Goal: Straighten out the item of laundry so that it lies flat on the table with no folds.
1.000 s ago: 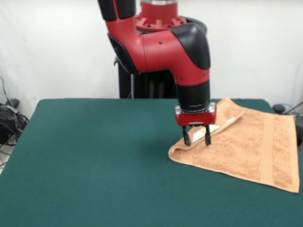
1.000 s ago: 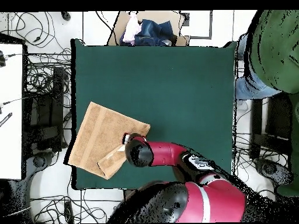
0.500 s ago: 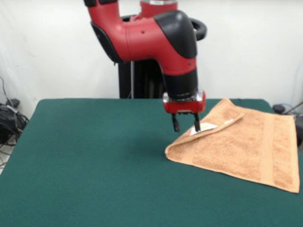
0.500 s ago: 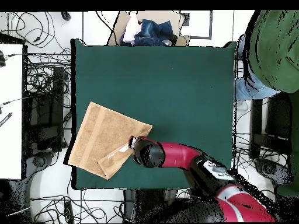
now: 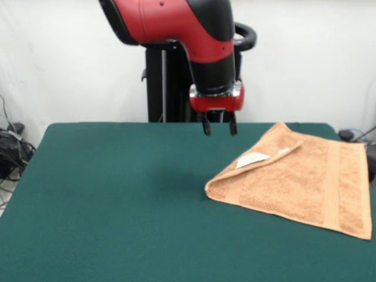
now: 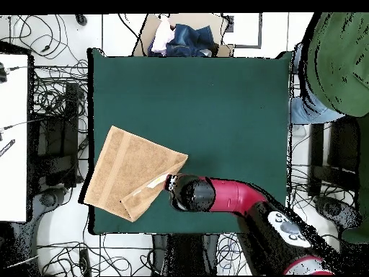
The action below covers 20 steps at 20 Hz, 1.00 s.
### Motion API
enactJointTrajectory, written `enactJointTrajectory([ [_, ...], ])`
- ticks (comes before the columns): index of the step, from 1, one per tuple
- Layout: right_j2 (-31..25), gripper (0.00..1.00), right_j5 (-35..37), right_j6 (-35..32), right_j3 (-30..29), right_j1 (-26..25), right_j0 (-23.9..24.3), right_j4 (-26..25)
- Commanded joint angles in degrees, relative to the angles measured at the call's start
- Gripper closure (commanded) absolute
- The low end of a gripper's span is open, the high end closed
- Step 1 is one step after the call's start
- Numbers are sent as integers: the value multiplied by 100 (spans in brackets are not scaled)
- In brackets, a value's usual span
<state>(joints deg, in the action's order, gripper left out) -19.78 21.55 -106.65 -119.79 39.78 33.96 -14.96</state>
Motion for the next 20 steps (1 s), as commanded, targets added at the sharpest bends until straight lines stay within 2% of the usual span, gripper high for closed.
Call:
enactJointTrajectory([
  [1, -598, 0, 26, -469, -344, 234, -130, 251],
  [8, -521, 0, -365, -1274, -655, 442, -809, 723],
  [14, -475, 0, -695, -1403, -737, 358, -1097, 1140],
  [19, -289, 0, -701, -1492, -687, 529, -1470, 1504],
  [20, -243, 100, -757, -1441, -695, 539, -1536, 1612],
])
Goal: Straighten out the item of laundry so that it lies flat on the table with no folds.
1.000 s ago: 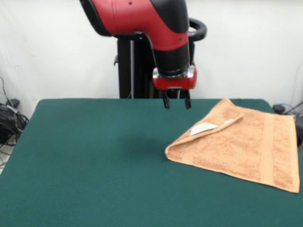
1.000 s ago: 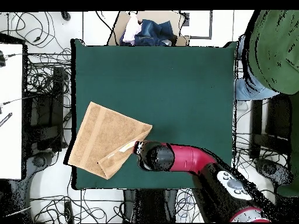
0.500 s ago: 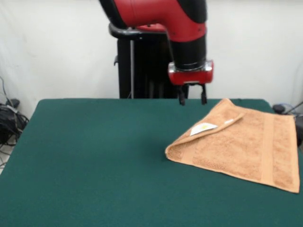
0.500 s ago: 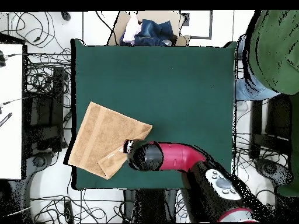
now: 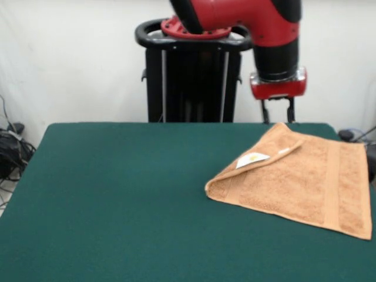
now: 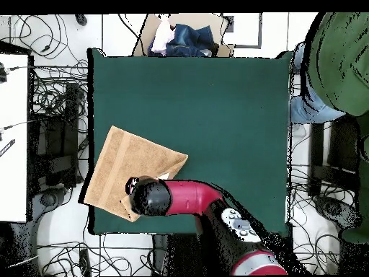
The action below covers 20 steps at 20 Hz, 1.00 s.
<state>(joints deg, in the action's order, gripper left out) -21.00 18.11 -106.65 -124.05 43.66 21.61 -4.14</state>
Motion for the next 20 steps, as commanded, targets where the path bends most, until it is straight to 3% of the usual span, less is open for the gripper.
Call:
enactJointTrajectory([
  [1, -114, 100, -454, -1467, -267, 150, -318, 536],
  [6, -57, 100, -788, -1428, -233, -2, -415, 598],
  [13, 242, 100, -1202, -1744, -267, -90, -993, 915],
  [20, 443, 100, -2002, -1604, -41, -818, -1300, 1023],
])
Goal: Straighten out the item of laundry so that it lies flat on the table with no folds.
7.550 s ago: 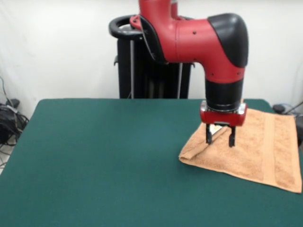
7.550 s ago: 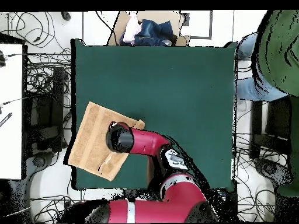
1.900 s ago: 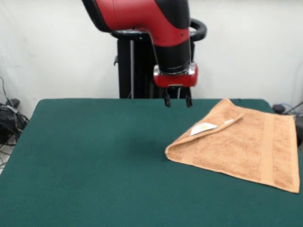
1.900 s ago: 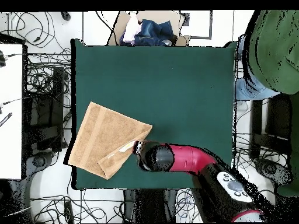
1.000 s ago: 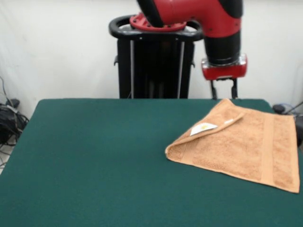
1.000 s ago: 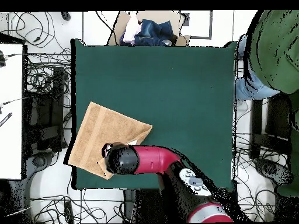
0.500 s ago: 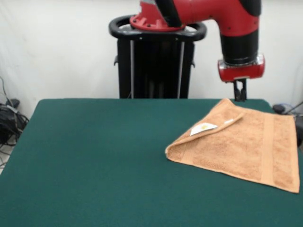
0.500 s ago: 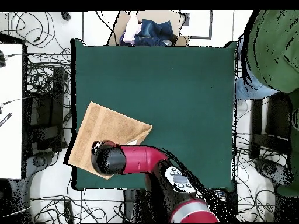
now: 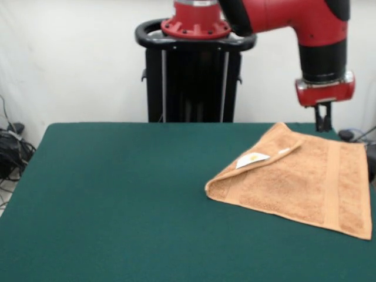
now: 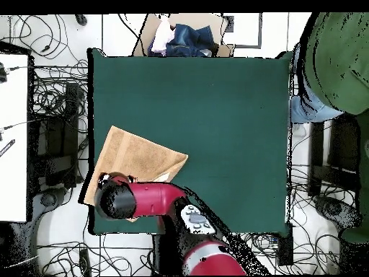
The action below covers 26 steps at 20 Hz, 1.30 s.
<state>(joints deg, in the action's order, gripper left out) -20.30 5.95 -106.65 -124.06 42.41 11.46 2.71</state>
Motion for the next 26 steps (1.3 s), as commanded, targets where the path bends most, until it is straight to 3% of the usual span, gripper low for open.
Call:
enactJointTrajectory([
  [1, 394, 100, -899, -1576, -23, -796, -310, 330],
  [6, 455, 100, -1191, -1487, -51, -1017, -410, 326],
  [14, 465, 100, -2069, -1275, -55, -1804, -152, -128],
  [18, 566, 100, -2474, -1299, 40, -2172, -286, -154],
  [26, 557, 100, -2624, -1143, 203, -2422, -227, -156],
])
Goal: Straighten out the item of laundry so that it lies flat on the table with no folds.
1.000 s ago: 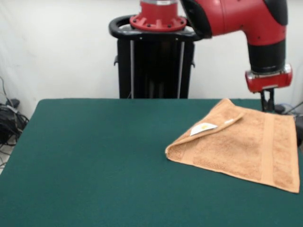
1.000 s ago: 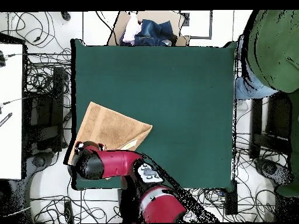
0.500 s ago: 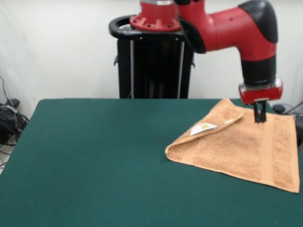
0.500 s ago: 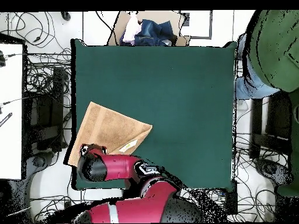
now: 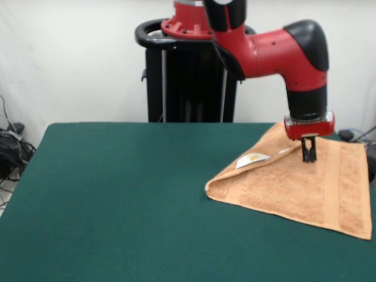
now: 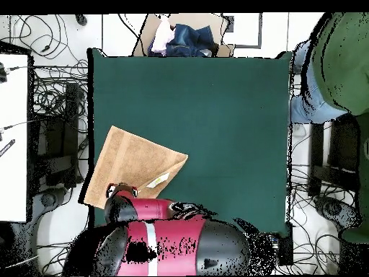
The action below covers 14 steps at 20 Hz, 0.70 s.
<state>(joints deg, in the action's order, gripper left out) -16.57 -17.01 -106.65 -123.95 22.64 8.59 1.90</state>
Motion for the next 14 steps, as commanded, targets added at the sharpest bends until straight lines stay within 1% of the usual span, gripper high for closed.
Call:
enactJointTrajectory([
  [1, 174, 100, -360, -1130, 217, -495, 78, -93],
  [5, 148, 100, -443, -1117, 222, -582, 197, -191],
  [8, 126, 100, -311, -1038, 199, -506, 382, -332],
  [12, 139, 100, -248, -874, 303, -652, 659, -666],
  [14, 147, 100, -186, -804, 284, -649, 842, -857],
])
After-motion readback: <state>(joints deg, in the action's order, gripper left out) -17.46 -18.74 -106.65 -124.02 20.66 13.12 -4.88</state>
